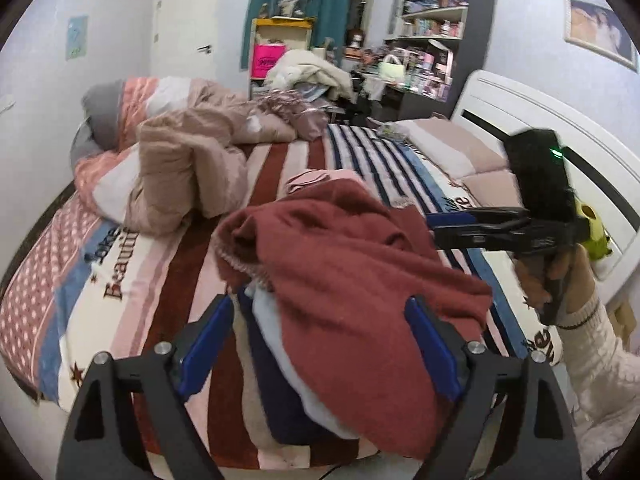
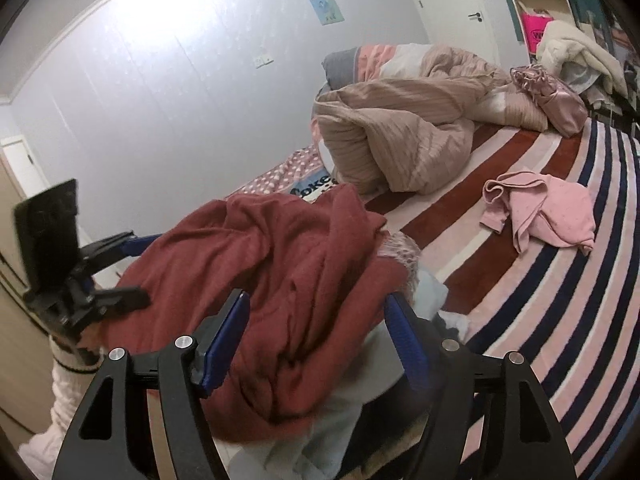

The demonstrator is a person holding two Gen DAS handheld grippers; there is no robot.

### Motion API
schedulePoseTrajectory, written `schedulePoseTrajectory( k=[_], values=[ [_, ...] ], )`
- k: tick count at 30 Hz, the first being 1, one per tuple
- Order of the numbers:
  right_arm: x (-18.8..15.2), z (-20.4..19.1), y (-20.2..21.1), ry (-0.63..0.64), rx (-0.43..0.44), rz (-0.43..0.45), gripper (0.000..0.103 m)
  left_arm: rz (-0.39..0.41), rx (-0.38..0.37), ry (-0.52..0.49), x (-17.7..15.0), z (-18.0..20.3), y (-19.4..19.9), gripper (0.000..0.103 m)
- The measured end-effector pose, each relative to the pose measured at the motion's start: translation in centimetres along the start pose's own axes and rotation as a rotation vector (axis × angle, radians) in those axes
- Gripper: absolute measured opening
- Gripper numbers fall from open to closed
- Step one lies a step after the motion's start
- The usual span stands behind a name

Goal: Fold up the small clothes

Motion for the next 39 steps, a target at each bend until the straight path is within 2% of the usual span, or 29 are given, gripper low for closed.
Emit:
schedulePoseTrajectory(
  k=[2,7,15,21,25,27,29,34,37,39],
  values=[
    [-0.3,0.0,0.6,0.004,-0.008,0.006,0.066,-0.011,0.01,0.023,-0.5,-1.0,-0.4,0.087],
    [-1.3,-0.2,2.1,0.013,-0.02,0.014,0.066,-0.02,-0.025,0.102,-1.4,-2.1,-0.9,0.087],
    [-2.5,-1.8,5.1,0.042,-0.015,0.054,0.068,0.073,0.014,0.058,0.1,0.4,1.5,0.087],
    [-4.2,-3.1,7.4,0.062,-0.023,0.083,0.07,0.186,0.118,0.067,0.4,2.4,3.9,0.087],
    [-6.2,-3.2,9.8,0.058,-0.039,0.113,0.07,0.26,0.19,0.059,-0.4,5.6,5.6,0.087],
    [-7.6,-2.9,11.5,0.053,-0.064,0.138,0.07,0.321,0.236,0.066,-1.3,8.1,6.6,0.09],
    [-9.7,-2.4,14.0,0.042,-0.109,0.176,0.07,0.376,0.246,0.057,-2.2,10.5,7.0,0.096],
    [-15.0,-2.0,19.7,0.056,-0.259,0.269,0.076,0.501,0.272,0.05,-5.0,17.1,6.6,0.097],
    [-18.6,-1.8,22.7,0.056,-0.336,0.319,0.081,0.547,0.292,0.066,-6.8,20.4,5.3,0.1],
    [-21.1,-1.7,24.6,0.064,-0.42,0.347,0.084,0.564,0.293,0.065,-7.9,22.8,4.1,0.1]
  ],
)
Point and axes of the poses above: each gripper's, at about its wrist camera, not at the fingertips, and y roughly against the way its jaws point, z to its right, x to its top, the point moved 5 cm from there along -y, roughly the way its jaws point
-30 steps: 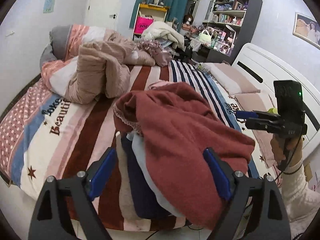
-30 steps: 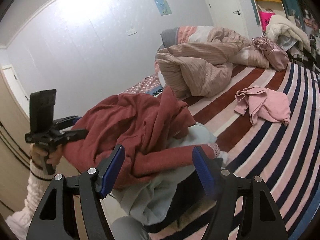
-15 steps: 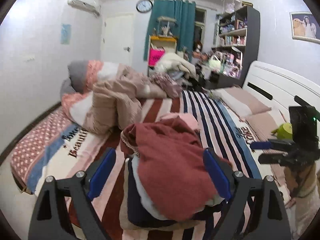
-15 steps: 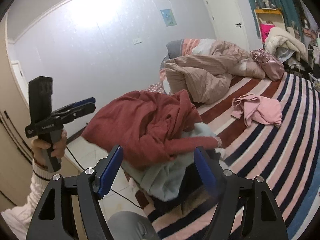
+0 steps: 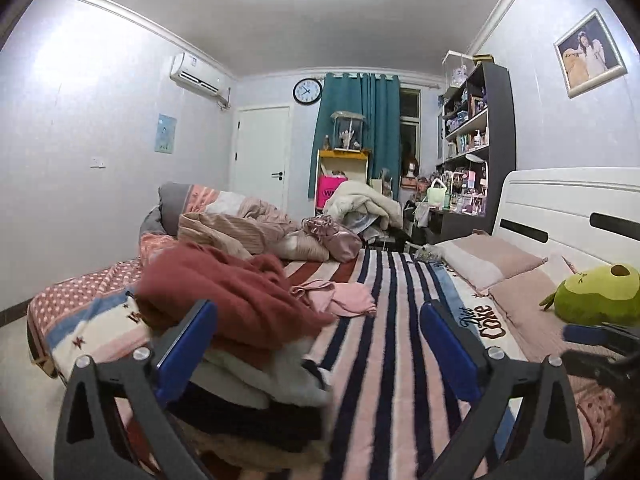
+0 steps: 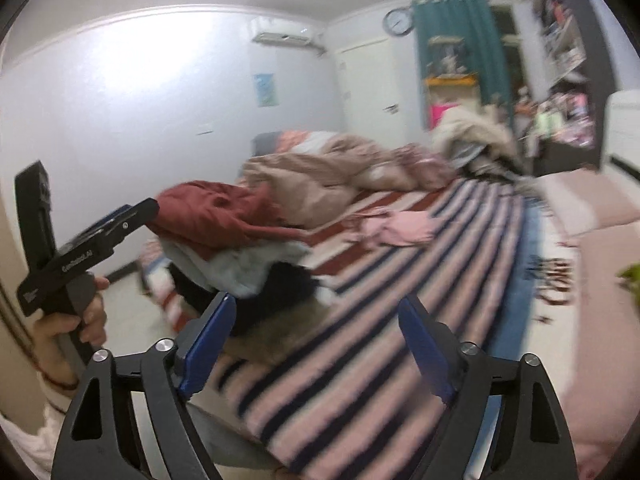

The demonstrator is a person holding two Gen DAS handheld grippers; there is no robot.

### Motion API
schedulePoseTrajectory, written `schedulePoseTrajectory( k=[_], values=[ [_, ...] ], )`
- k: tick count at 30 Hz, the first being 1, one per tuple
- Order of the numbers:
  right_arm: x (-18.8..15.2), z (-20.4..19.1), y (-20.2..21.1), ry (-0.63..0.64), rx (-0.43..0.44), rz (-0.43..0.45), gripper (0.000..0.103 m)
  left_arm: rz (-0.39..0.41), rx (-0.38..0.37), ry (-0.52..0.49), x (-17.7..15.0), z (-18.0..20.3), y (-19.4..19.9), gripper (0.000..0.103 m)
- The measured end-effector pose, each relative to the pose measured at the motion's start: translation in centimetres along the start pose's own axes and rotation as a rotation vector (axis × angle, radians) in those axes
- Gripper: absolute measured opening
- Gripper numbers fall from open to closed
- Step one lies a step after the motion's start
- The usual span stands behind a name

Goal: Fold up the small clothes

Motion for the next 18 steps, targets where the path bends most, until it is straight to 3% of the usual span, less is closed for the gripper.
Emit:
schedulePoseTrajectory(
  k=[3,6,8,11,18],
  values=[
    [-2.4,1.6,3.3,0.032,-0.148,0.062,0.09,0.014,-0.006,-0.009,-1.9,3.0,0.2,0.101],
    [-3.9,2.6,5.2,0.037,-0.238,0.108,0.103,0.019,-0.01,-0.022,-3.1,5.4,0.3,0.102],
    [-4.4,3.1,6.1,0.057,-0.286,0.13,0.103,0.022,-0.007,-0.038,-3.5,6.7,0.4,0.102],
    [-4.8,3.5,6.7,0.084,-0.331,0.14,0.103,0.013,-0.013,-0.062,-4.0,8.6,0.4,0.102],
    [-4.8,4.5,8.0,0.059,-0.342,0.182,0.103,0.009,-0.023,-0.071,-4.5,10.3,0.8,0.102]
  ],
)
Point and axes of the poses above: each gripper's, at about its wrist camera, not at the fingertips, and y roughly against the way its jaws point, z to its right, x to its top, the point moved 5 cm from there along -y, roughly the way its jaws point
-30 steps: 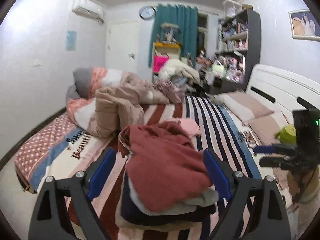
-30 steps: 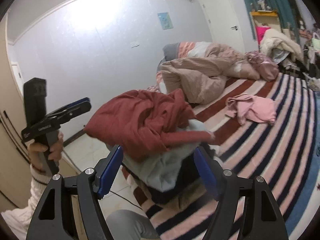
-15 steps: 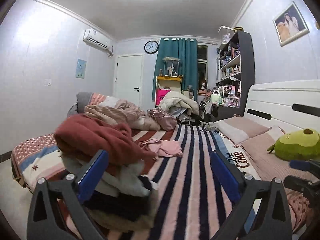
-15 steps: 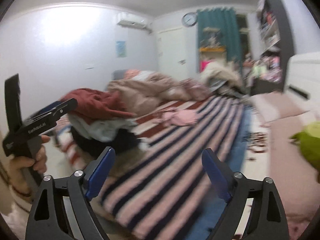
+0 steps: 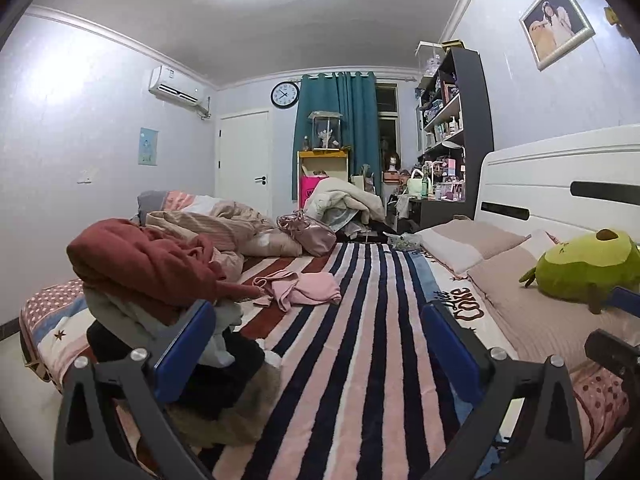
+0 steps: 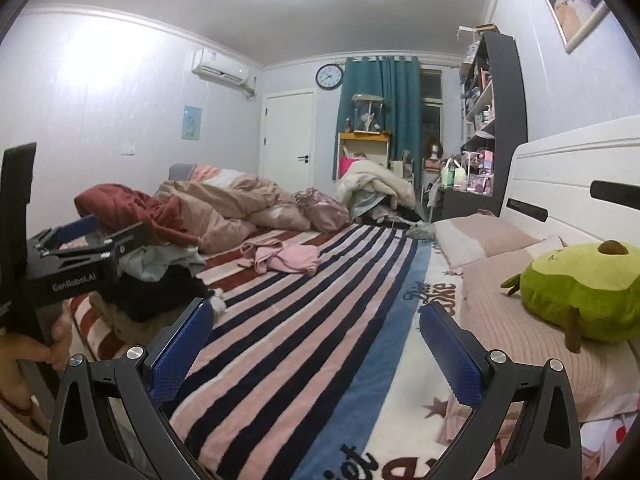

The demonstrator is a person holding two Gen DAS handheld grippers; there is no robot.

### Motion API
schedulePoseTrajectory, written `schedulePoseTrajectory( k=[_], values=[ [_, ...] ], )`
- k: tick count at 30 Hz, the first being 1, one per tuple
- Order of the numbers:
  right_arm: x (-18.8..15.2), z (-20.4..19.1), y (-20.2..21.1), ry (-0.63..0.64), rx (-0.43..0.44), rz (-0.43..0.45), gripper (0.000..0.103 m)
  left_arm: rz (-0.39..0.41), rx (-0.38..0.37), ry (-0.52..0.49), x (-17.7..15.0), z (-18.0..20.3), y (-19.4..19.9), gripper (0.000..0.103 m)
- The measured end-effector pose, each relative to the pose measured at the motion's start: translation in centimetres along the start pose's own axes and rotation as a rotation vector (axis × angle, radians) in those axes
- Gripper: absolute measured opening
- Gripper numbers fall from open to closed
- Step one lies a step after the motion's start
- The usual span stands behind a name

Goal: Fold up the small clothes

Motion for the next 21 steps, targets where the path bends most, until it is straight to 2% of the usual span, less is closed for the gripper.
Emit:
schedulePoseTrajectory(
  k=[6,21],
  values=[
    [0.0,0.7,1.1,-0.025,-0.003,0.017,0.103,-0.01,0.019,-0.043,-0.1,0.8,0.5,0.102],
    [-0.3,0.6,1.5,-0.036,0.014,0.022,0.103,0.003,0.016,-0.061,0.1,2.0,1.3,0.102]
  ],
)
Point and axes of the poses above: each gripper's, at about its wrist camera, not at the fingertips, and y roughly against the way its jaws point, z to its right, x to its top, the point moved 5 cm from there along -y, roughly the way its jaws point
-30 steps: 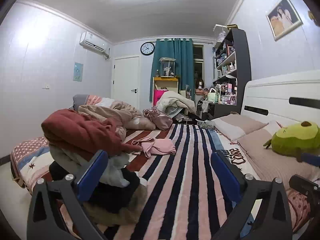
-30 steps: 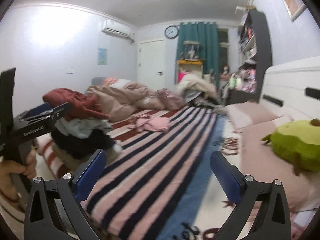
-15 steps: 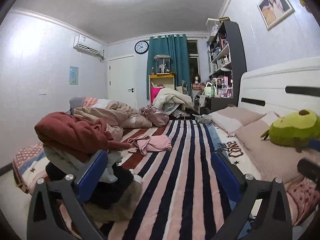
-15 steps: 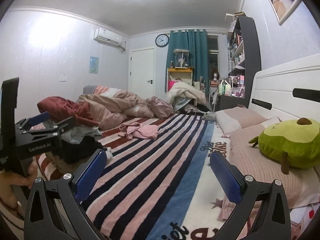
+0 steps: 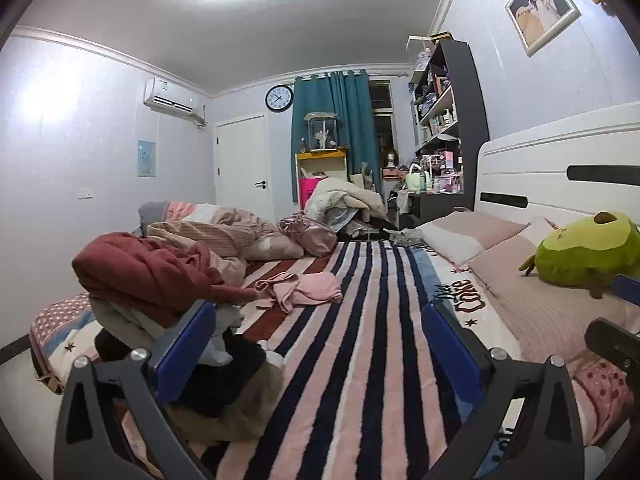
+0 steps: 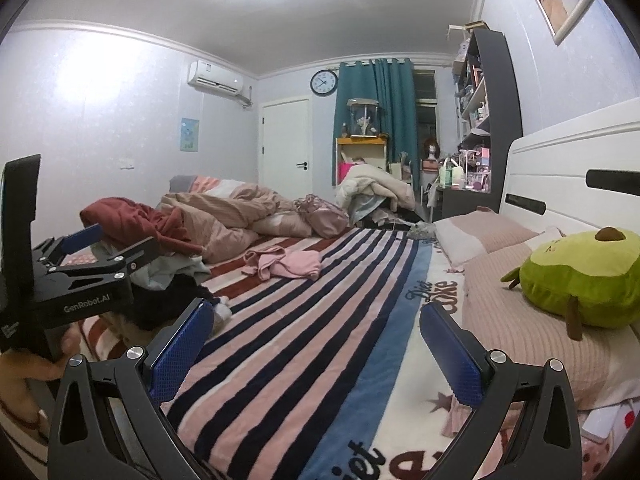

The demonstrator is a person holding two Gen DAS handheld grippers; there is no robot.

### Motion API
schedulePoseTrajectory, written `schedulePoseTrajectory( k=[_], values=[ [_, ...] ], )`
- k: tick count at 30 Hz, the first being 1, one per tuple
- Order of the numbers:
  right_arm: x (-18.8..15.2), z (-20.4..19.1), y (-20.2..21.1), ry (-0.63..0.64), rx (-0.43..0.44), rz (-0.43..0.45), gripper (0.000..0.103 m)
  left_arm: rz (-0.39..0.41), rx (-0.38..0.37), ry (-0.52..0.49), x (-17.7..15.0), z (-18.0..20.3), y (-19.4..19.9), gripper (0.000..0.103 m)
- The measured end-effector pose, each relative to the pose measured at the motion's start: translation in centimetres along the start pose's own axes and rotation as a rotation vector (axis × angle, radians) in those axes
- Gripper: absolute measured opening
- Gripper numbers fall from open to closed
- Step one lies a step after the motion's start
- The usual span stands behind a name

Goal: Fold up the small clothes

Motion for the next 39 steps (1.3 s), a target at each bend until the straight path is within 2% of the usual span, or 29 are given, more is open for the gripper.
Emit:
schedulePoseTrajectory(
  k=[21,33,39],
  values=[
    [0.7,0.9,2.3,0.013,-0.054,0.006,0.103,0.004,-0.057,0.029,0.4,2.3,0.0,0.102],
    [0.1,1.2,2.3,-0.016,-0.054,0.0,0.103,0.003,-0.048,0.017,0.0,2.1,-0.1,0.102],
    [-0.1,1.0,2.2,-0.027,-0.072,0.006,0.103,-0.011,-0.075,-0.005,-0.6,1.7,0.0,0.102]
  ],
)
Point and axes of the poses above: each gripper's, at about its wrist camera, not at the fingertips, and y roughly against the way its jaws point, z to its right, x to its top, the point moved 5 cm from there along -y, roughly the way its jaws point
